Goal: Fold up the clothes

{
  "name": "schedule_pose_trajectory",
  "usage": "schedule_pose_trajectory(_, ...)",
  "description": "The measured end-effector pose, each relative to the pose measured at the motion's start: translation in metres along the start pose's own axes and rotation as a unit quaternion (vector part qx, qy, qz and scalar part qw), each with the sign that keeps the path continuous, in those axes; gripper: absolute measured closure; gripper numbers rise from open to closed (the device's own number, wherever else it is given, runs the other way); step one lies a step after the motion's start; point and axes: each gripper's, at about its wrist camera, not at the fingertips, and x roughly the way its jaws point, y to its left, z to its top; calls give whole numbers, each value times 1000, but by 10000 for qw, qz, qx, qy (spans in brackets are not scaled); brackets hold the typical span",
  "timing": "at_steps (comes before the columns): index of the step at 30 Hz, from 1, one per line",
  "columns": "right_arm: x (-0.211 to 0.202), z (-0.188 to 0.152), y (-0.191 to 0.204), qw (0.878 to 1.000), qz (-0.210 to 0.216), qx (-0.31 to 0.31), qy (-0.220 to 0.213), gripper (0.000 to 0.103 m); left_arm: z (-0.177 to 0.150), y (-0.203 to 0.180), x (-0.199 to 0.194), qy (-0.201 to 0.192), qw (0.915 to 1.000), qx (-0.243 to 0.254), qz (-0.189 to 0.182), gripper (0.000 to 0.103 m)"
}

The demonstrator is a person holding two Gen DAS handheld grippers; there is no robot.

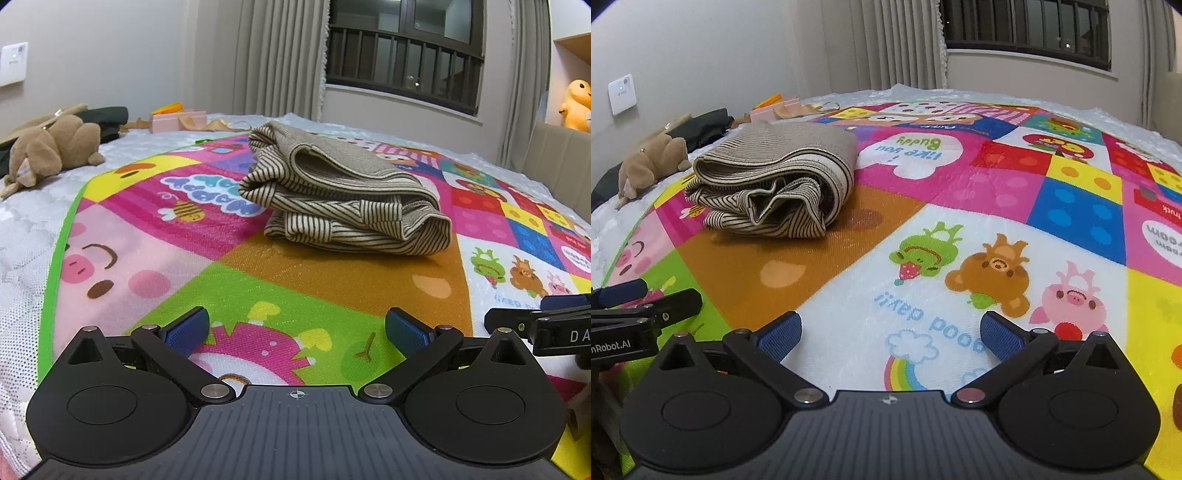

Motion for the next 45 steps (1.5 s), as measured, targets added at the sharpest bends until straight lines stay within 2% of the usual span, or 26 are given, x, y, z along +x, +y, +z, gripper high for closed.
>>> schedule_pose_trajectory(10, 1, 2, 3, 9993, 373, -45, 69, 0, 1, 0, 1, 11, 10000, 17, 15, 0)
schedule_pose_trajectory(15, 3, 1, 23, 9939, 927, -552, 214, 0, 1, -2, 2, 57, 9999, 85, 77, 0)
schedule_pose_trajectory(19, 5, -1, 43, 9902, 912, -1016, 282, 0, 1, -2, 3, 65, 9999, 93, 78, 0)
schedule_pose_trajectory(29, 0, 0, 28, 9905, 1207, -652, 114, 0, 1, 0, 2, 34, 10000, 39, 31, 0)
schedule_pose_trajectory(33, -7, 1, -3, 9872, 1564, 241, -220, 0, 1, 0, 2, 30, 10000, 24, 16, 0)
schedule_pose_trajectory(35, 1, 2, -17, 9808, 1810, 727, -96, 0, 1, 1, 2, 31, 10000, 22, 13, 0)
schedule_pose_trajectory(37, 3, 3, -16, 9815, 1776, 709, -52, 0, 1, 0, 2, 35, 10000, 29, 19, 0)
schedule_pose_trajectory(42, 4, 2, 8, 9910, 1334, 70, 72, 0, 1, -1, 3, 44, 10000, 52, 41, 0)
schedule_pose_trajectory(45, 2, 1, 2, 9894, 1439, 208, 11, 0, 1, -1, 3, 43, 10000, 63, 53, 0)
